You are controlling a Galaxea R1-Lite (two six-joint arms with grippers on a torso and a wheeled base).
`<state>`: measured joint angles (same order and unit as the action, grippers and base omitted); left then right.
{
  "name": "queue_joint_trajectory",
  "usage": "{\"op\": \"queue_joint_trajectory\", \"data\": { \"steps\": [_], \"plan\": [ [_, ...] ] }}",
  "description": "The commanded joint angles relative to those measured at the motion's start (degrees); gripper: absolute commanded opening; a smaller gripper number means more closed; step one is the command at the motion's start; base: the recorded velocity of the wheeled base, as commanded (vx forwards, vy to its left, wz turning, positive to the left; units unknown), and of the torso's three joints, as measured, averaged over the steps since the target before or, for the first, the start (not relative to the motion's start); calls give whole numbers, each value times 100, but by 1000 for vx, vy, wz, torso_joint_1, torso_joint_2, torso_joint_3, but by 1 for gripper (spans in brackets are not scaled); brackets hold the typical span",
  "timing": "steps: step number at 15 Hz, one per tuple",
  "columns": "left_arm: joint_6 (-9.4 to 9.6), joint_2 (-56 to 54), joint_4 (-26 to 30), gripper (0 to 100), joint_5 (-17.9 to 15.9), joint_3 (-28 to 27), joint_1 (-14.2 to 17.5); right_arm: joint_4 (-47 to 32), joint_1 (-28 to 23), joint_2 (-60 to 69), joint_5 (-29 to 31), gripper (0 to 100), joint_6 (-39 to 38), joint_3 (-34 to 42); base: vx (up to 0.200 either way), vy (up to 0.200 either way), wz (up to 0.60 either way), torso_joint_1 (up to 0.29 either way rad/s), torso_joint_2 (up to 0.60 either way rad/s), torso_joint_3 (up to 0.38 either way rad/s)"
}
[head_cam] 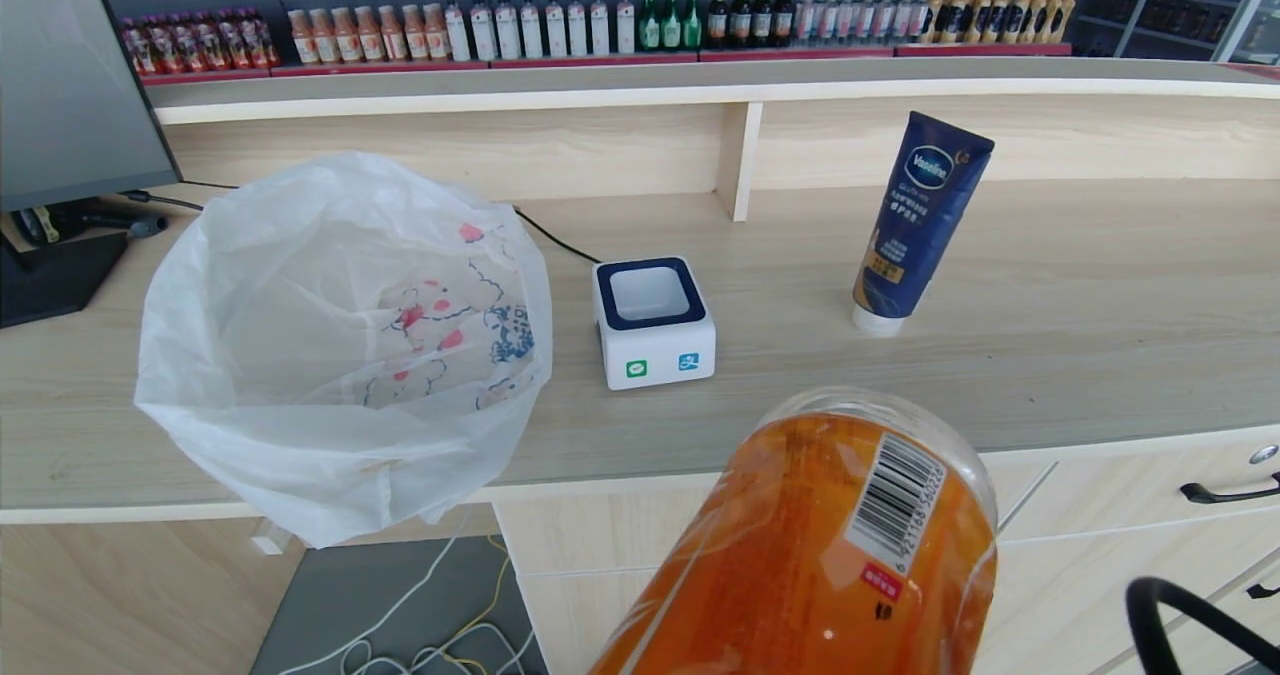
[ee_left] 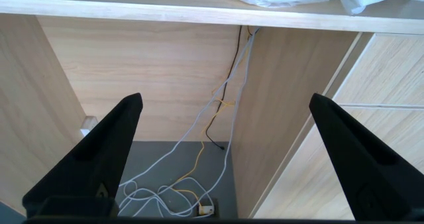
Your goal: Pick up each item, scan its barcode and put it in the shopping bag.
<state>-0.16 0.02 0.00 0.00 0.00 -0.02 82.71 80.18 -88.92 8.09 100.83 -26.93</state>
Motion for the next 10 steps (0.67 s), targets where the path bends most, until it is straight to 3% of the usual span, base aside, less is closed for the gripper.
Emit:
{"op": "queue_joint_trajectory", "data": {
  "steps": [1, 10],
  "plan": [
    [-2, -2, 0, 100, 0, 0, 2, 8, -2, -12, -1, 0, 16, 12, 0, 0, 0, 0, 0, 0],
    [-2, -2, 0, 100, 0, 0, -6, 17, -2, -20, -1, 0, -2, 39, 0, 0, 0, 0, 0, 0]
  ]
}}
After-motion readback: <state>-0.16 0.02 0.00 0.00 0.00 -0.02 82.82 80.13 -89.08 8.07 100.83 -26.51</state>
